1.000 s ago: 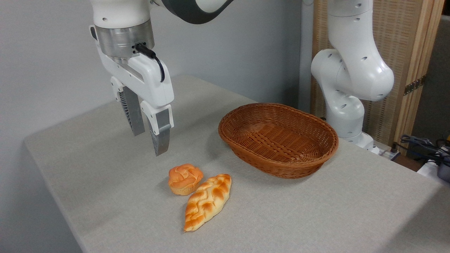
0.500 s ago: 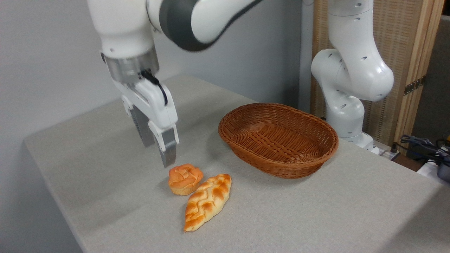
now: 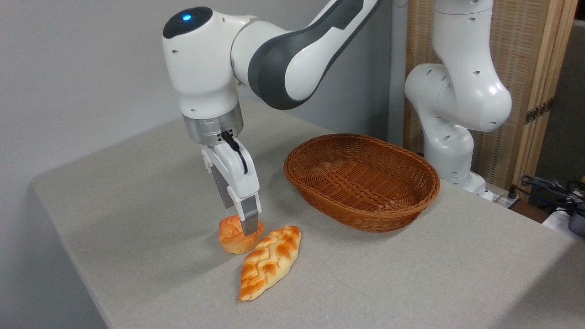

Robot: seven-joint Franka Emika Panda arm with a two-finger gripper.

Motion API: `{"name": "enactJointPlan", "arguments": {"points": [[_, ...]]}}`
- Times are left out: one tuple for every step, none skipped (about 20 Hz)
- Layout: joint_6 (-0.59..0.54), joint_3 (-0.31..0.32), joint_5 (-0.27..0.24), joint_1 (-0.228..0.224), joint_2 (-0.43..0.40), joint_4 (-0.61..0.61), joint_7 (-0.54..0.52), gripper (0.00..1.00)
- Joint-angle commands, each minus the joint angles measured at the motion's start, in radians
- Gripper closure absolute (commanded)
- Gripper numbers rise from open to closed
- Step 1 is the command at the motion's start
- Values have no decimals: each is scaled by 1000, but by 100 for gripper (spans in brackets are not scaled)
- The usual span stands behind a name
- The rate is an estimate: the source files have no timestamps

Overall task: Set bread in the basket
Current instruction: 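Lower the open gripper down onto the round orange bun, then close the gripper fingers around the round orange bun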

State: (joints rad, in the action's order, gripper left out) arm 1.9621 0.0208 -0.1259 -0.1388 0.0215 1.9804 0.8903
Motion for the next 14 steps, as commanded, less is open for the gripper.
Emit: {"name": "enactJointPlan", "arguments": {"points": [[52,2,-6,-24,-3,37,16,0],[84,2,-8,-24,8,37,16,0],[105,2,-8,-25,17,37,15,0],[107,2,-8,-27,24,37,15,0],[107,2,-6,-27,25,37,16,0],[107,2,-6,-27,26,37,21,0],[107,2,-6,-27,34,37,32,0],[107,2,-6,-27,37,37,45,0],[107,2,-6,-27,43,37,55,0],[107,2,-6,-27,51,37,55,0],[107,2,-6,-27,51,37,55,1],[106,2,-6,-27,51,37,56,13],[106,2,-8,-27,51,35,55,36],[106,1,-8,-27,51,35,55,57]]}}
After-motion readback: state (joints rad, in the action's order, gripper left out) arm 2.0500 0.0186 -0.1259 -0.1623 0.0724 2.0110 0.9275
